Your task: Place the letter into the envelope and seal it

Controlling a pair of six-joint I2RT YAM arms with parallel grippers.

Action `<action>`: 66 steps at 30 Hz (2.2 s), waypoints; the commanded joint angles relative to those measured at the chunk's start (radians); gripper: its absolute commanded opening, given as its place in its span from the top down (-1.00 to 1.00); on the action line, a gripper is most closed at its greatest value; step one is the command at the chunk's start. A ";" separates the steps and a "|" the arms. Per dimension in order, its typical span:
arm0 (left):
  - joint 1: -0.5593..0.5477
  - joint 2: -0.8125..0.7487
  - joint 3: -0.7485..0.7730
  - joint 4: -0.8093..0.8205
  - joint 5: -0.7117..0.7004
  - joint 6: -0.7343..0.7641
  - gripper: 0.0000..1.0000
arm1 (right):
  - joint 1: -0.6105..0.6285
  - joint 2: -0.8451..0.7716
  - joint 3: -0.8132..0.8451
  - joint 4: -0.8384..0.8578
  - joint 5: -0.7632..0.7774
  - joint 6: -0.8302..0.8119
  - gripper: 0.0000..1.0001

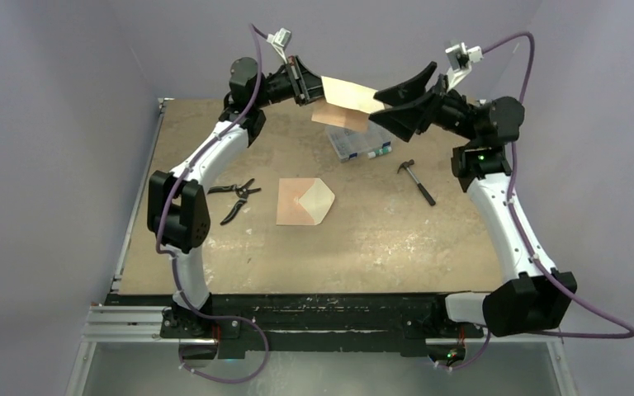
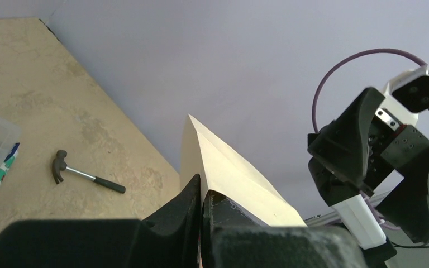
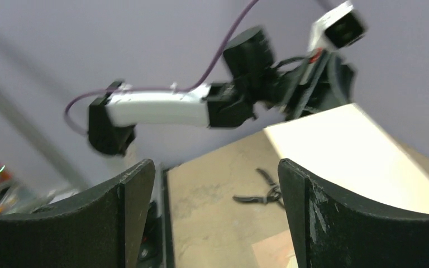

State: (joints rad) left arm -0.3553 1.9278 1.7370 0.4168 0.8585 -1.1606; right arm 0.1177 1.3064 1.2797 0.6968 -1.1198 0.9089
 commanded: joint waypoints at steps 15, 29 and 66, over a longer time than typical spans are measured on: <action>0.009 -0.071 -0.068 0.396 0.074 -0.146 1.00 | 0.000 0.065 0.023 -0.224 0.448 0.062 -0.82; 0.008 -0.037 -0.098 0.849 -0.008 -0.653 1.00 | 0.006 0.116 -0.125 0.507 0.219 0.464 -0.62; 0.025 -0.246 -0.210 0.102 -0.039 0.054 0.24 | 0.026 0.100 0.034 0.144 0.376 0.400 1.00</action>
State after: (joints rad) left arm -0.3515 1.7916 1.5543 0.7734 0.8513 -1.3567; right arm 0.1398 1.4517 1.3067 0.7052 -0.7994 1.3025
